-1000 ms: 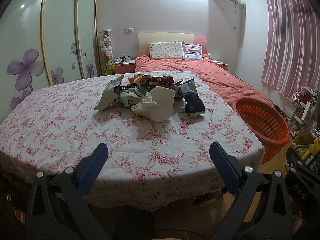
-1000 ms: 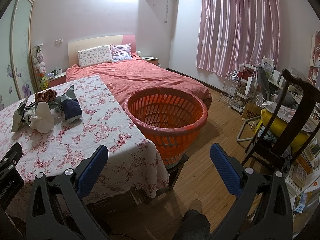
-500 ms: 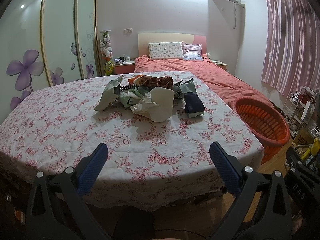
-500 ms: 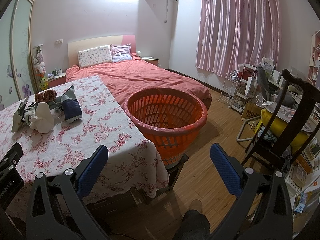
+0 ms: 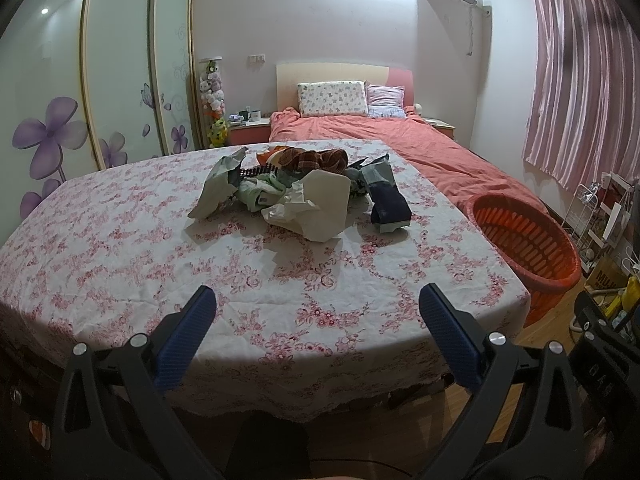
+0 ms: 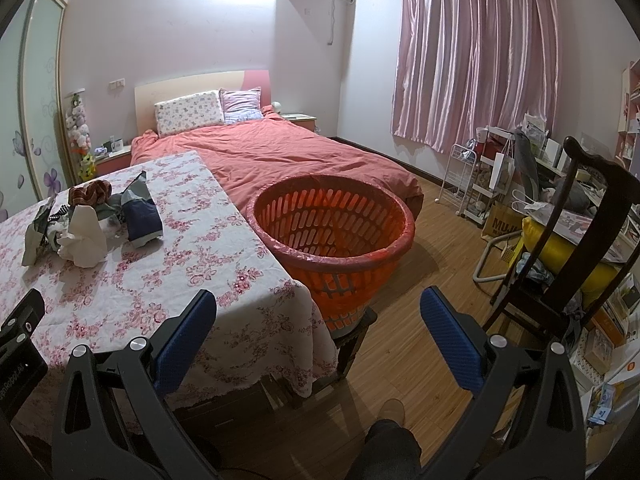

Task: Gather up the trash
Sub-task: 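Grasp the dark blue snack bag with the right tool while the left tool grasps white tissue paper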

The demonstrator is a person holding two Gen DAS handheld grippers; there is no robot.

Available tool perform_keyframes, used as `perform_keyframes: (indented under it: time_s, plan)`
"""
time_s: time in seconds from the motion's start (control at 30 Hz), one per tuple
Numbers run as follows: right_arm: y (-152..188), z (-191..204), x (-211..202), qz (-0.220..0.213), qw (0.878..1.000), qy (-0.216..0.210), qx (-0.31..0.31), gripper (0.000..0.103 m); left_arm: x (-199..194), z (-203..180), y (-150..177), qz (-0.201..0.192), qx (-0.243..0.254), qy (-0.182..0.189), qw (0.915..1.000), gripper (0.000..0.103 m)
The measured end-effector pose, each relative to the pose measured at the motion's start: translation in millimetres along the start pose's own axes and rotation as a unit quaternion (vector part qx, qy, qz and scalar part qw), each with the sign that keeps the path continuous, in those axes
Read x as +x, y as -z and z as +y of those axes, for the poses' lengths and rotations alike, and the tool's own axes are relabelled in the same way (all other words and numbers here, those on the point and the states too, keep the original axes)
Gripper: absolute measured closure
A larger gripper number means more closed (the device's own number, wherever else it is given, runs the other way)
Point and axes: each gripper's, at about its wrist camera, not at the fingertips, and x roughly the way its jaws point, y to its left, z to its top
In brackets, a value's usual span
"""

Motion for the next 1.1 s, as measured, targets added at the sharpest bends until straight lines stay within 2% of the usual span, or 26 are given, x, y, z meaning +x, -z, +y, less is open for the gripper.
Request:
perform_keyframes:
  time_s: [0.27, 0.47, 0.57, 0.77, 0.93, 1.1]
  plan:
    - [-6, 13, 14, -0.005, 1.000, -0.025, -0.001, 0.002, 20, 24, -3, 0.014, -0.018, -0.001, 0.9997, 0.004]
    - [-19, 29, 38, 0.016, 0.996, -0.090, 0.011, 0.005, 44, 56, -10, 0.024, -0.044, 0.000, 0.9988, 0.004]
    - [-30, 50, 53, 0.030, 0.990, -0.139, 0.002, 0.006, 53, 66, -13, 0.028, -0.050, -0.001, 0.9984, 0.004]
    - [-49, 96, 76, 0.035, 0.982, -0.183, -0.041, 0.006, 71, 77, -21, 0.030, -0.045, -0.015, 0.9984, 0.004]
    - [-63, 129, 104, 0.053, 0.975, -0.207, -0.066, 0.006, 90, 88, -29, 0.044, -0.053, -0.006, 0.9976, 0.004]
    - [-68, 153, 134, 0.084, 0.969, -0.223, -0.066, 0.016, 106, 98, -35, 0.055, -0.066, 0.001, 0.9963, 0.004]
